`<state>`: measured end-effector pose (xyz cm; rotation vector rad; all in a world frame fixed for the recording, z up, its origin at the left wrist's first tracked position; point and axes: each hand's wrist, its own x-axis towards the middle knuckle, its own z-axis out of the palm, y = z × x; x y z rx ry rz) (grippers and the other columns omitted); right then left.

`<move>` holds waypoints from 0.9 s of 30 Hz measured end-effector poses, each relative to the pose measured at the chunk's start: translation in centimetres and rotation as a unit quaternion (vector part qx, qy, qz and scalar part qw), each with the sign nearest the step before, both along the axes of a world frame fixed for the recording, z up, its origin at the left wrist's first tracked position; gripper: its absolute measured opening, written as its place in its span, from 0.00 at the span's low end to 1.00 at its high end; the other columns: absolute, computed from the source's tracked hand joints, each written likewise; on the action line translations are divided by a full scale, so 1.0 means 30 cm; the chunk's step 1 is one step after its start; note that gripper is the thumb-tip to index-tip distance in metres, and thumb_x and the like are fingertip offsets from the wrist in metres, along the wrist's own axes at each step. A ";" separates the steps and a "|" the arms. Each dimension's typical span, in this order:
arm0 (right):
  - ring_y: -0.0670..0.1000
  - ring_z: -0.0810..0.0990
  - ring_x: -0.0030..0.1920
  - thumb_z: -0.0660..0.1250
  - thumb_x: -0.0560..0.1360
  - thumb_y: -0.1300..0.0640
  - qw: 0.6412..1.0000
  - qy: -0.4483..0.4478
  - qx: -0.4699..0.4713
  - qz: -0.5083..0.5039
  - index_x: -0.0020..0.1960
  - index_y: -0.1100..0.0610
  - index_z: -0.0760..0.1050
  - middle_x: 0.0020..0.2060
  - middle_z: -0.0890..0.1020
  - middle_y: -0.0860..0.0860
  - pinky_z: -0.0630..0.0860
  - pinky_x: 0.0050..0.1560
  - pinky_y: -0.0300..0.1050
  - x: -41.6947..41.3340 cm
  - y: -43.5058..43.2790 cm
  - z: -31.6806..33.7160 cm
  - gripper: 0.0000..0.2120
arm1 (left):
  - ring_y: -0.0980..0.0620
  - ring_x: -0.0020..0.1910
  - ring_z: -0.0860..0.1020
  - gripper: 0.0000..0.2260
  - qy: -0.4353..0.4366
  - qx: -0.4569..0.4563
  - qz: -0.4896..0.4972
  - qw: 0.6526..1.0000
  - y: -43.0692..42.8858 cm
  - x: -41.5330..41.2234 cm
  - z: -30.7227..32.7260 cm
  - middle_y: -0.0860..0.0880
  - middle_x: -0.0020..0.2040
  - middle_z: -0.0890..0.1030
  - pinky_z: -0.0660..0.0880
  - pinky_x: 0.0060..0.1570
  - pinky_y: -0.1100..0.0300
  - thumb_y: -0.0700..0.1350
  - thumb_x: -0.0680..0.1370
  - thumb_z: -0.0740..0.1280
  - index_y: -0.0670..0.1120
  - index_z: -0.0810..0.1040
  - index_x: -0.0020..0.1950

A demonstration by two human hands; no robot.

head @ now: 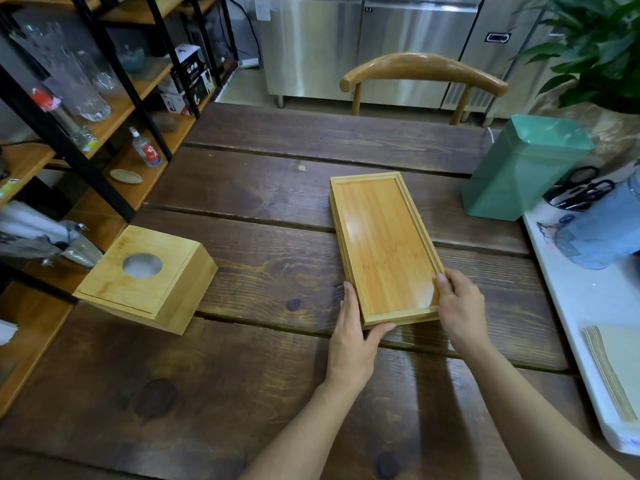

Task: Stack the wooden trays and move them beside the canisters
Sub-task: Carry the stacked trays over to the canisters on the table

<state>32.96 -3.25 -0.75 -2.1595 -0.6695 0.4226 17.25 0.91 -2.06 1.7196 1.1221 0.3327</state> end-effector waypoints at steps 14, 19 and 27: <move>0.51 0.73 0.52 0.55 0.78 0.48 0.998 0.055 0.004 -0.001 0.64 0.61 0.71 0.51 0.77 0.53 0.68 0.50 0.46 0.012 0.002 0.012 0.22 | 0.52 0.76 0.57 0.34 -0.097 -0.082 0.104 0.986 0.031 -0.007 0.050 0.52 0.77 0.58 0.57 0.71 0.54 0.62 0.74 0.59 0.53 0.51 0.77; 0.53 0.75 0.54 0.56 0.78 0.47 0.995 0.097 0.003 -0.018 0.63 0.60 0.73 0.55 0.79 0.55 0.69 0.49 0.46 0.027 0.016 0.011 0.22 | 0.47 0.75 0.59 0.28 -0.094 -0.201 0.186 0.957 0.153 0.054 0.066 0.51 0.77 0.60 0.56 0.72 0.46 0.62 0.79 0.51 0.55 0.55 0.77; 0.46 0.71 0.37 0.55 0.79 0.54 0.997 0.081 0.002 -0.015 0.51 0.59 0.77 0.40 0.77 0.51 0.66 0.35 0.40 0.022 0.010 -0.002 0.14 | 0.47 0.73 0.63 0.24 -0.064 -0.143 0.135 0.978 0.127 0.118 0.008 0.51 0.76 0.64 0.59 0.72 0.44 0.58 0.80 0.48 0.58 0.54 0.76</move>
